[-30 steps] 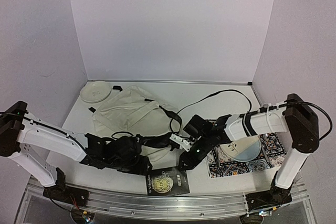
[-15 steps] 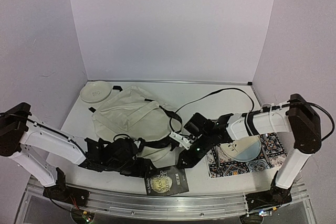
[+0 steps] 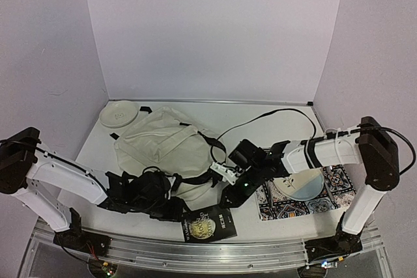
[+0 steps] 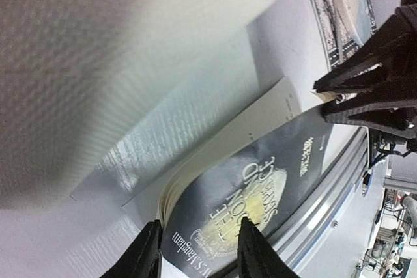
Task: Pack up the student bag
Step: Grab the book at the center of the board.
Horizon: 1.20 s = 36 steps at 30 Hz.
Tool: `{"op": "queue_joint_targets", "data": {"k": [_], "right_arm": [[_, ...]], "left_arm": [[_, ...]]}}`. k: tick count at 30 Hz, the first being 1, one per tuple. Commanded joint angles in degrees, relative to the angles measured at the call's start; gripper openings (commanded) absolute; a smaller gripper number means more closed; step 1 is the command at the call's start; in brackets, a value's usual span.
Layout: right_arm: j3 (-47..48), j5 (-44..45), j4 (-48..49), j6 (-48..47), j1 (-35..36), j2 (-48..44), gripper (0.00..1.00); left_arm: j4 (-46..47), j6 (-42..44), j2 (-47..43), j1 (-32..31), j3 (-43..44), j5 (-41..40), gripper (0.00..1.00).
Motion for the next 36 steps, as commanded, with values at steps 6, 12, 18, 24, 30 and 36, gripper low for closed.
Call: {"op": "queue_joint_targets", "data": {"k": [6, 12, 18, 24, 30, 36], "right_arm": [[-0.2, 0.2, -0.1, -0.4, -0.5, -0.8, 0.19], [-1.9, 0.2, 1.9, -1.2, -1.8, -1.5, 0.26], [-4.5, -4.4, 5.0, -2.5, -4.9, -3.8, 0.43], [-7.0, -10.7, 7.7, -5.0, -8.2, -5.6, 0.60], [-9.5, -16.1, 10.3, -5.4, -11.5, -6.5, 0.79], [-12.8, -24.3, 16.4, -2.7, -11.8, -8.2, 0.86]], "left_arm": [[4.6, 0.8, -5.1, -0.3, 0.1, 4.5, 0.31], [4.6, 1.1, -4.9, -0.2, -0.8, 4.5, 0.19], [4.6, 3.2, -4.6, -0.3, -0.6, 4.8, 0.04], [4.1, 7.6, -6.5, -0.3, 0.5, 5.3, 0.00], [2.9, 11.6, -12.6, -0.3, 0.6, 2.4, 0.00], [1.7, 12.3, -16.3, -0.2, 0.7, -0.3, 0.00]]}}
